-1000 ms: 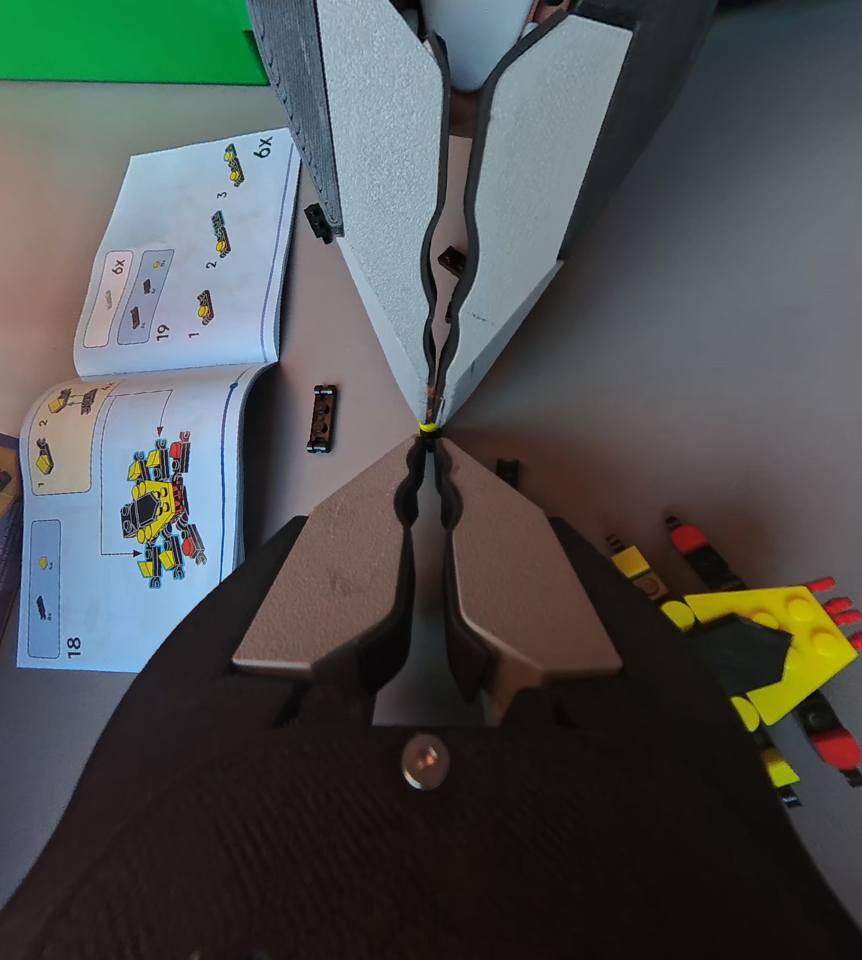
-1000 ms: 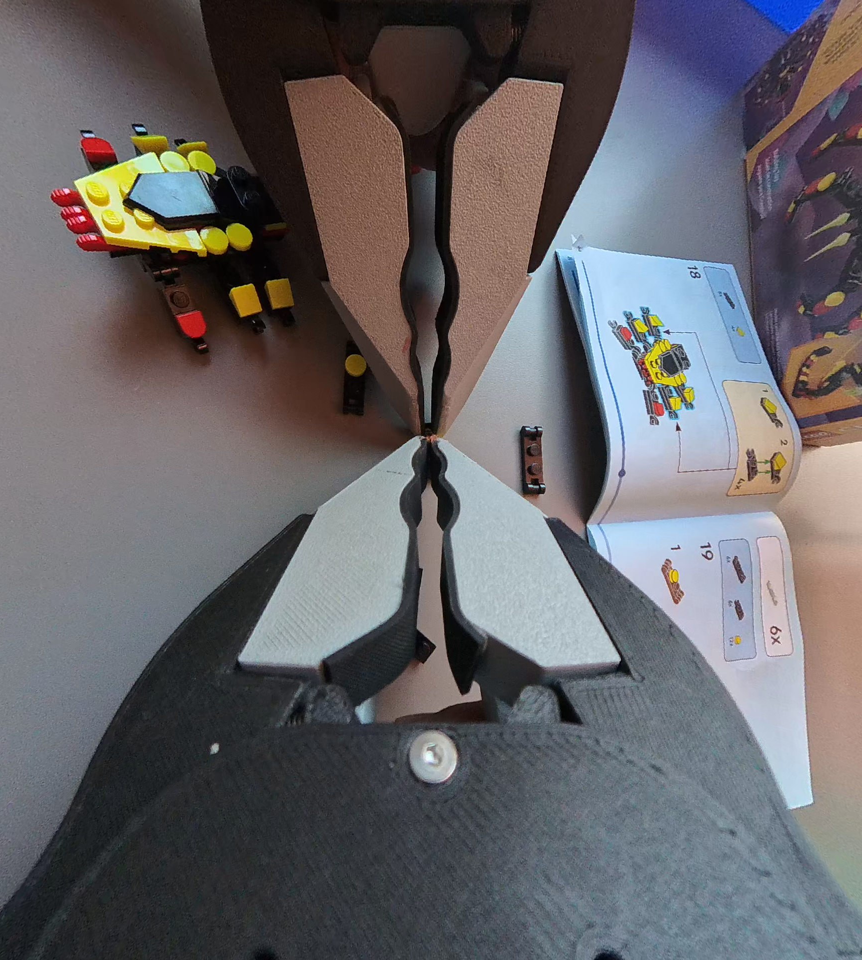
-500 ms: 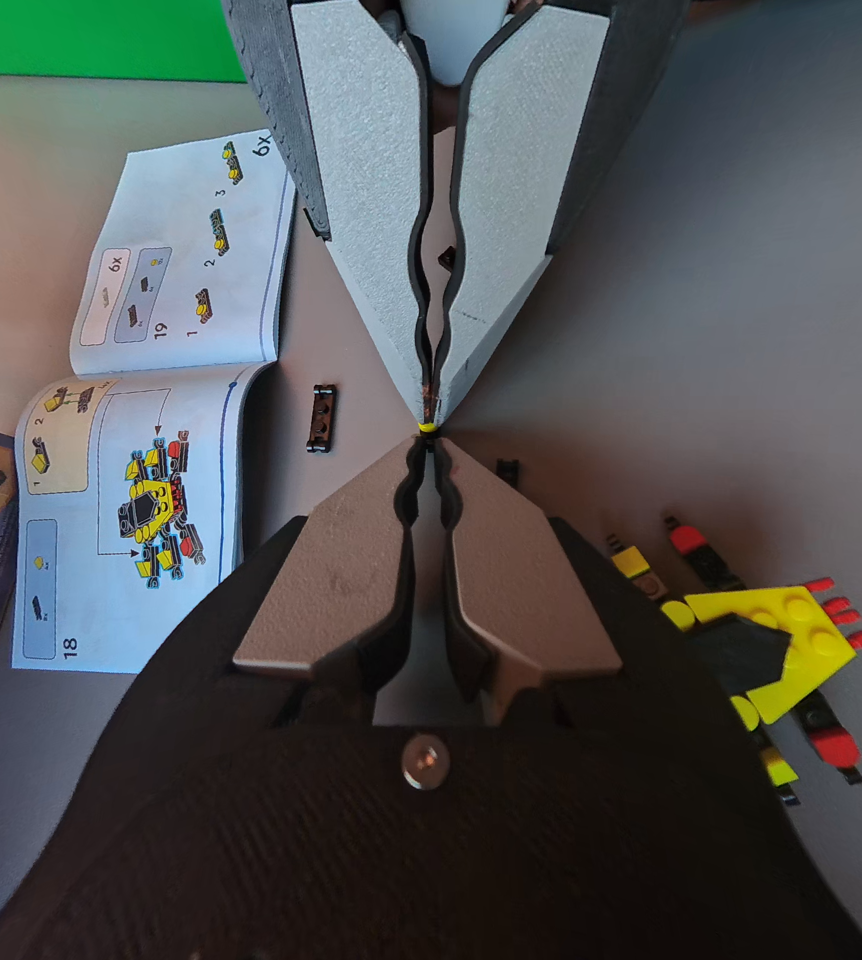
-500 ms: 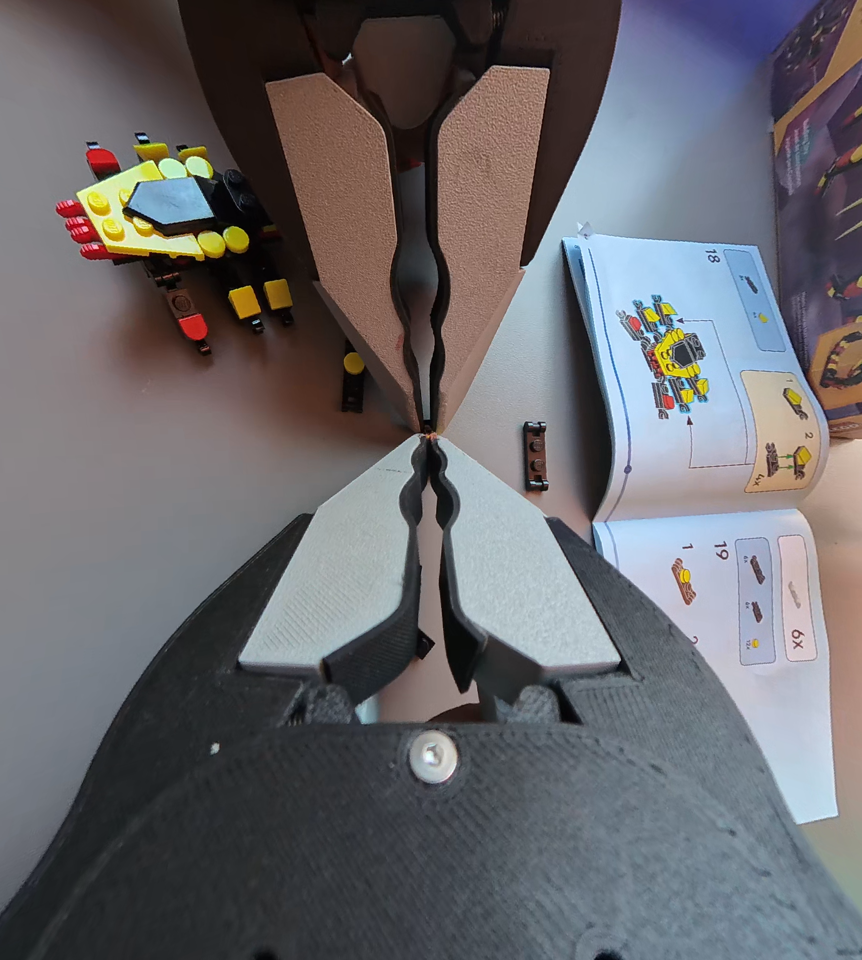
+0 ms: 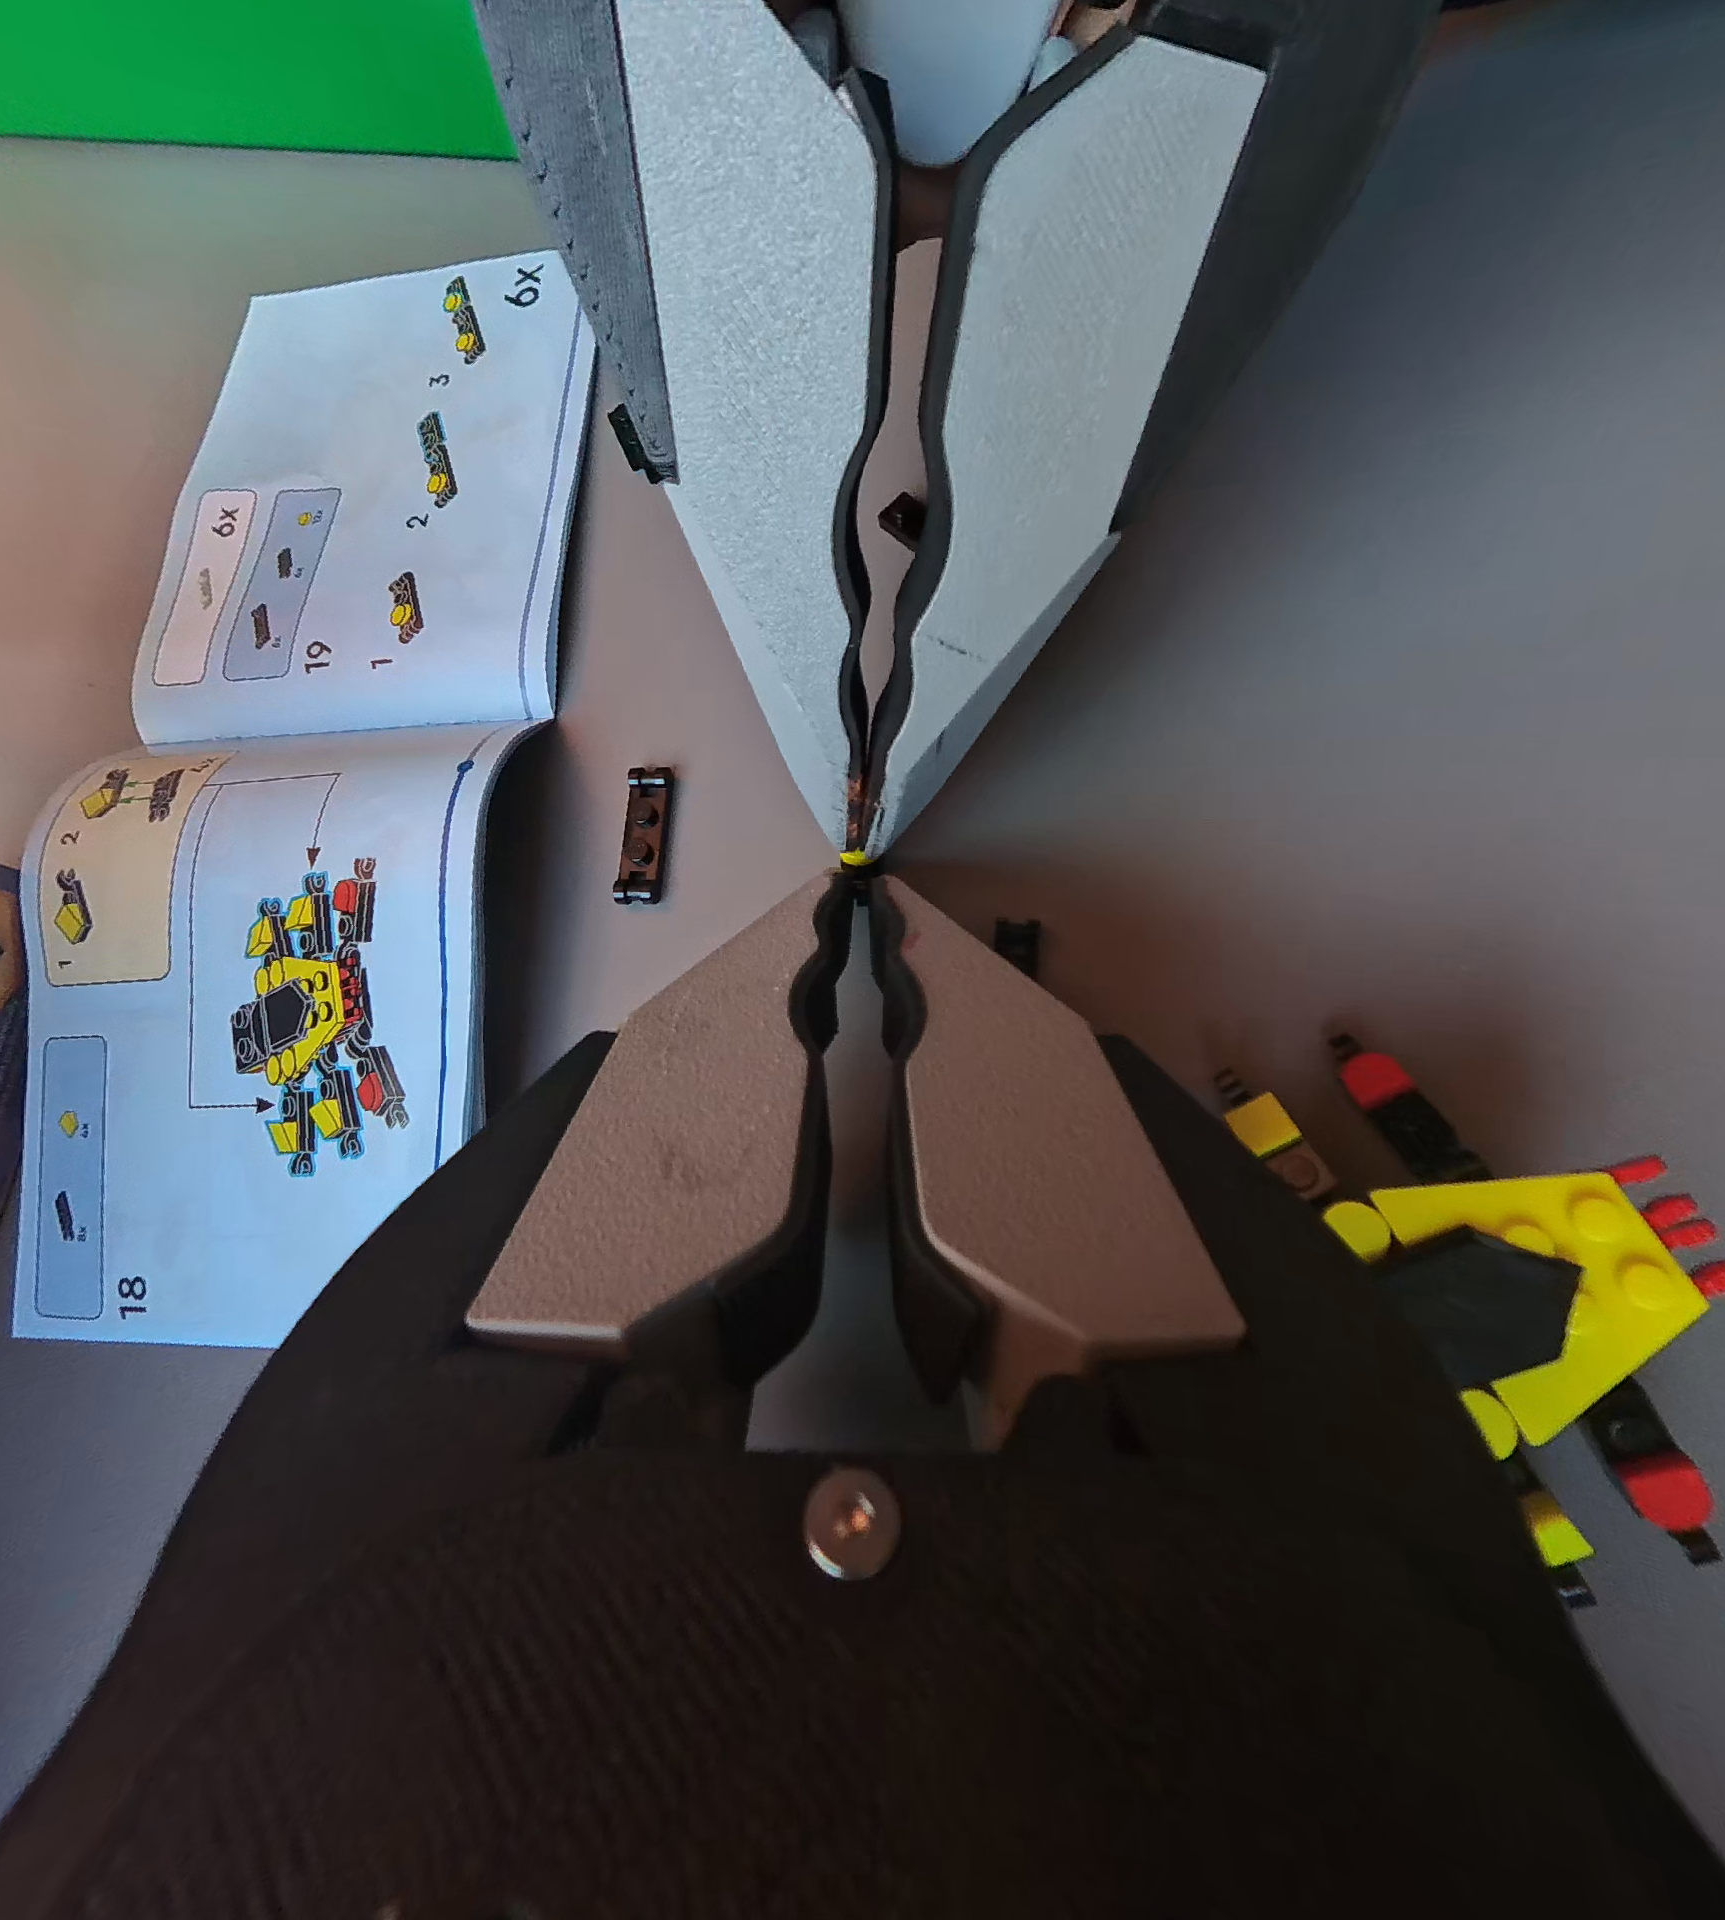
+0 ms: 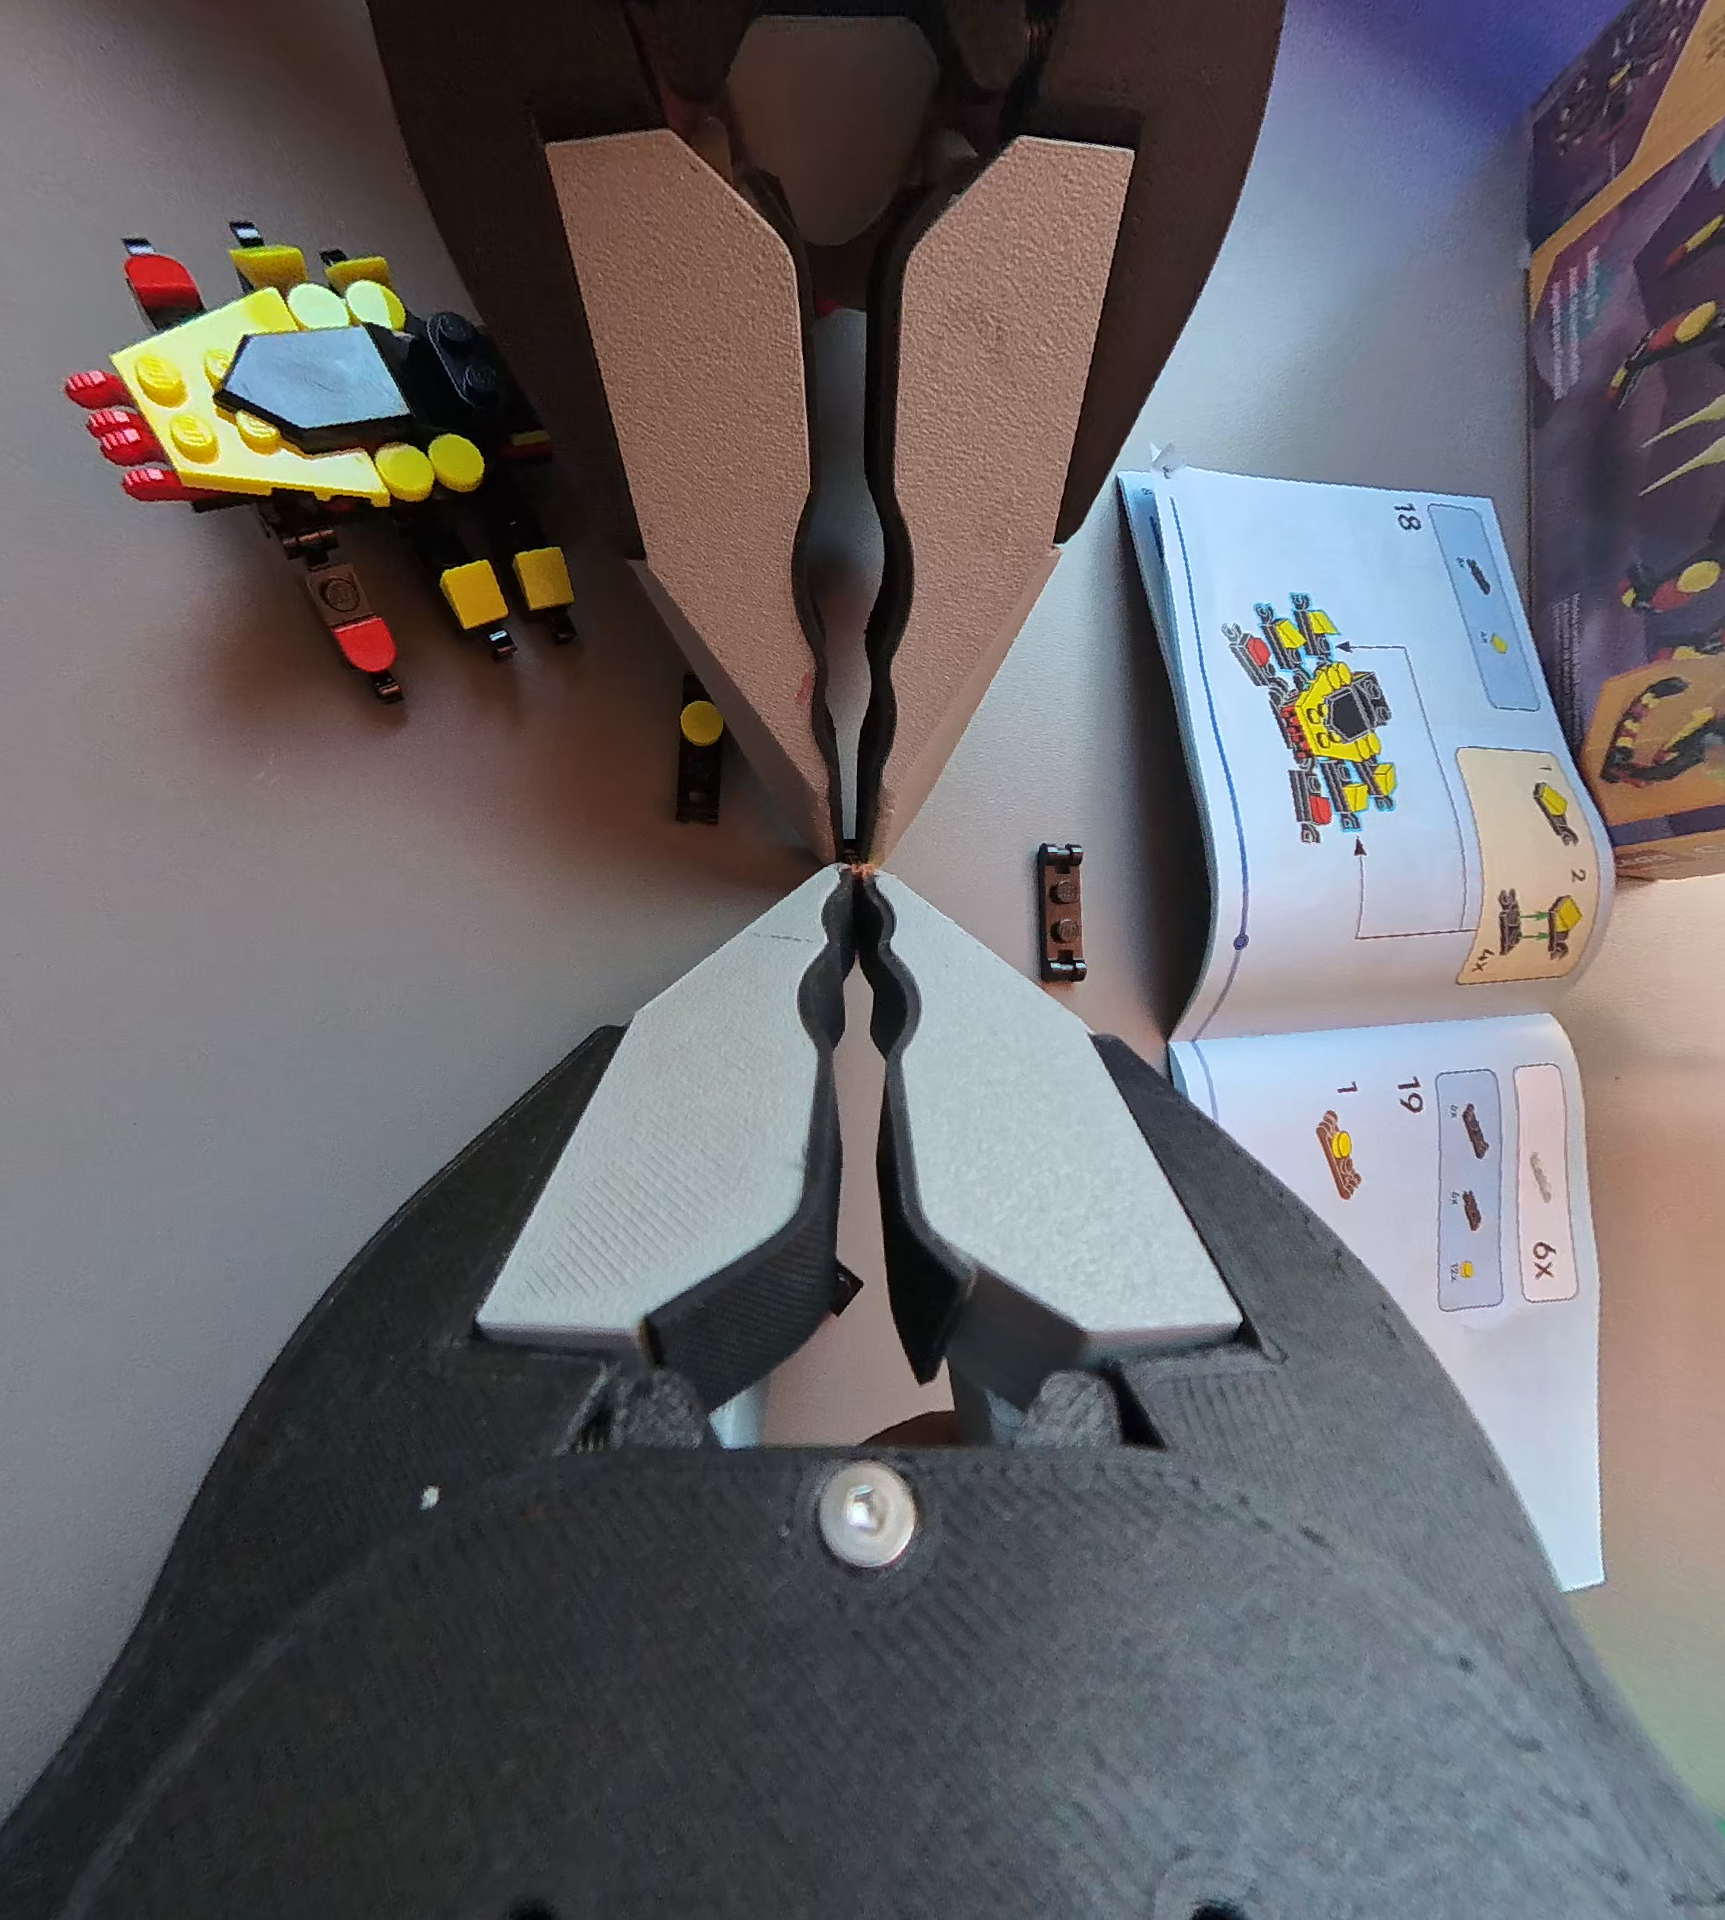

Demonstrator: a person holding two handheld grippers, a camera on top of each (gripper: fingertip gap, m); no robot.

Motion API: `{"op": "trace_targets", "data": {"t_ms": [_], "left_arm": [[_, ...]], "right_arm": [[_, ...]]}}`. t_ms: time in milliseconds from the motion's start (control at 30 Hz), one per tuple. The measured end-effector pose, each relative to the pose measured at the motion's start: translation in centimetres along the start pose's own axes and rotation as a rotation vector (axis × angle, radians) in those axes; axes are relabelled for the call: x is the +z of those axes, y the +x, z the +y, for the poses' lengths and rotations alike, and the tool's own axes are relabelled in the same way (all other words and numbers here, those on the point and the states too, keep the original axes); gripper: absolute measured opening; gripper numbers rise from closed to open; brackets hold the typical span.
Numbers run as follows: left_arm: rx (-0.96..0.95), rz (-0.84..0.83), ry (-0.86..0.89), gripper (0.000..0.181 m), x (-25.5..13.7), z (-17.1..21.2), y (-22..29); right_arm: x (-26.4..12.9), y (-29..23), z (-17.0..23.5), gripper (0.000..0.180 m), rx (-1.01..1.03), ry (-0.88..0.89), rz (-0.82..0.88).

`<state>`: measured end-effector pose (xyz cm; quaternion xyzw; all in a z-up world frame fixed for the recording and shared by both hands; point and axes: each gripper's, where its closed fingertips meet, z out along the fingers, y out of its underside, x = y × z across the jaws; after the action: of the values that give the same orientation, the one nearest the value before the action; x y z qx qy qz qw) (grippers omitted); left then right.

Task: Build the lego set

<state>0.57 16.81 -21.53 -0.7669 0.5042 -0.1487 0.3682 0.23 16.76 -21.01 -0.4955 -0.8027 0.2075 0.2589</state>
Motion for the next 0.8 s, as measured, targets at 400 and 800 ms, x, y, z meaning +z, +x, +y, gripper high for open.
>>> {"op": "trace_targets", "data": {"t_ms": [400, 800], "left_arm": [[0.003, -0.003, -0.001, 0.000, -0.1, 0.1, 0.0], [-0.089, 0.034, -0.002, 0.000, -0.4, 0.5, -0.4]], "right_arm": [[0.3, 0.0, -0.2, 0.000, 0.008, 0.042, 0.006], [-1.7, -0.6, -1.6, 0.000, 0.049, 0.204, -0.016]]}}
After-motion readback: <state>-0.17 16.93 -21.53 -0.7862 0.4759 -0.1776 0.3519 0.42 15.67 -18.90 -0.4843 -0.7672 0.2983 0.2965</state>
